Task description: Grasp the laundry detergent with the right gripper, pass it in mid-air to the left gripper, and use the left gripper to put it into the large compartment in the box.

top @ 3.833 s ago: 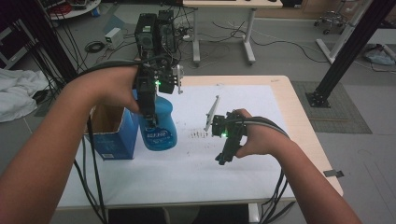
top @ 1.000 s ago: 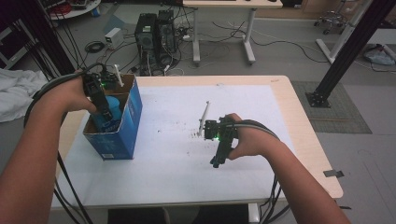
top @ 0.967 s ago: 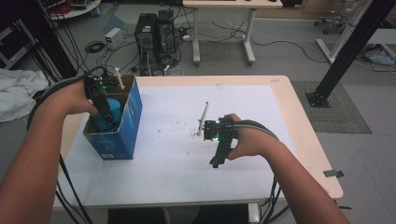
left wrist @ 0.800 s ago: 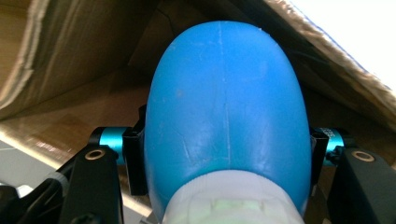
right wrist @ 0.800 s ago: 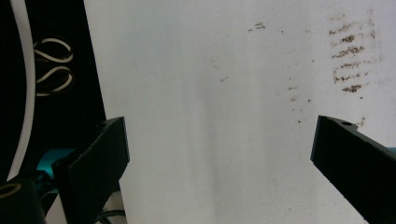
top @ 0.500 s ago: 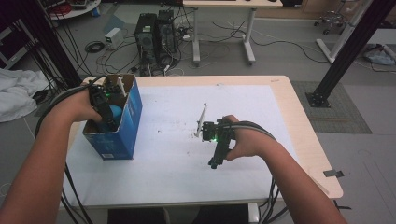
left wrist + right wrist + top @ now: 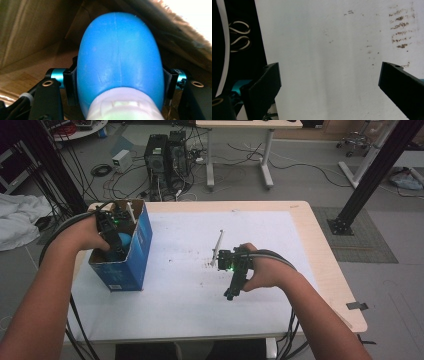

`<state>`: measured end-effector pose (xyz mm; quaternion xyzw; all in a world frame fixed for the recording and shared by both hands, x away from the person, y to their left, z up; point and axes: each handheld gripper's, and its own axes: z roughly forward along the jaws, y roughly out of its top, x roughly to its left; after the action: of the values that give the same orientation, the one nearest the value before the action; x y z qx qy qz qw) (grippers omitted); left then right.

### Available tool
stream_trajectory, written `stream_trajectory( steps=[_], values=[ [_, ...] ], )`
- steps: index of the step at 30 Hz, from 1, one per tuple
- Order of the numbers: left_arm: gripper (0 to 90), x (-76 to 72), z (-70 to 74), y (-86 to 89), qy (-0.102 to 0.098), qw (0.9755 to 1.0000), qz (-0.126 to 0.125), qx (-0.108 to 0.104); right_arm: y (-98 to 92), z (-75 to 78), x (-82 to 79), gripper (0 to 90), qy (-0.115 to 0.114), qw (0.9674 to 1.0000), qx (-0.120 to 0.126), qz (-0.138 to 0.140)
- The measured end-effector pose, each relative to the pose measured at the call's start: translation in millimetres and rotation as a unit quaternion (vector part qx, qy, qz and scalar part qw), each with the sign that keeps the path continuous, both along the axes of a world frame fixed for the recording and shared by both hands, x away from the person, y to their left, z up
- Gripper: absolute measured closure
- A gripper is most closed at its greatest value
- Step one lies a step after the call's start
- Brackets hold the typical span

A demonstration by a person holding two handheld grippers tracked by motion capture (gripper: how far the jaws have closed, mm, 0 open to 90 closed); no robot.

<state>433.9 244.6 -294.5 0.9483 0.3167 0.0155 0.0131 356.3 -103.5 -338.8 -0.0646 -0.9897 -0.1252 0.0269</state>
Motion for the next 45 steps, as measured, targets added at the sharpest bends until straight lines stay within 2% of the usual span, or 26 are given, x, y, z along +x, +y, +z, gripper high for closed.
stream_trajectory(
  steps=[12, 14, 24, 25, 27, 35, 38, 39, 41, 42, 45],
  values=[
    [28.0, -1.3, 9.5, -0.7, -0.01, 1.0, 0.003, 0.0, -0.5, 0.9, -1.4, 3.6, -0.003, 1.0, 0.003, -0.001],
    [26.3, -1.8, 14.3, 1.5, -0.008, 0.9999, 0.011, -0.001, -0.8, 1.1, -1.0, 3.5, -0.005, 0.9999, 0.008, 0.003],
    [24.3, -3.4, 27.9, 2.4, -0.012, 0.9998, 0.018, -0.003, -3.4, 2.9, -2.1, 3.5, -0.004, 1.0, 0.006, -0.004],
    [24.3, -4.6, 35.0, 2.4, -0.014, 0.9997, 0.018, -0.001, -3.4, 2.9, -2.1, 3.5, -0.004, 1.0, 0.006, -0.004],
    [23.6, -5.8, 39.4, 2.2, -0.014, 0.9997, 0.019, -0.002, -4.5, 3.4, -2.4, 3.5, 0.001, 0.9999, 0.009, -0.01],
    [20.0, -11.7, 60.1, 1.6, -0.014, 0.9998, 0.016, -0.002, -5.4, 6.5, -3.1, 3.6, -0.003, 0.9999, 0.009, -0.005],
    [19.7, -11.7, 60.1, 1.6, -0.014, 0.9998, 0.016, -0.002, -5.1, 6.3, -3.0, 3.6, -0.005, 0.9999, 0.011, -0.003],
    [17.2, -16.4, 74.2, 0.5, -0.015, 0.9997, 0.015, -0.01, -3.7, 6.2, -4.0, 3.6, -0.002, 1.0, 0.006, -0.003],
    [16.9, -17.6, 76.8, -0.1, -0.017, 0.9996, 0.015, -0.015, -3.4, 5.9, -3.3, 3.6, -0.003, 1.0, 0.008, 0.0],
    [16.9, -19.8, 82.0, -2.1, -0.023, 0.9995, 0.007, -0.019, -2.9, 6.2, -3.7, 3.6, -0.001, 1.0, 0.006, -0.002],
    [16.8, -22.2, 85.5, -5.3, -0.025, 0.9996, -0.001, -0.015, -2.6, 6.0, -3.3, 3.6, 0.001, 1.0, 0.004, -0.001]
  ],
)
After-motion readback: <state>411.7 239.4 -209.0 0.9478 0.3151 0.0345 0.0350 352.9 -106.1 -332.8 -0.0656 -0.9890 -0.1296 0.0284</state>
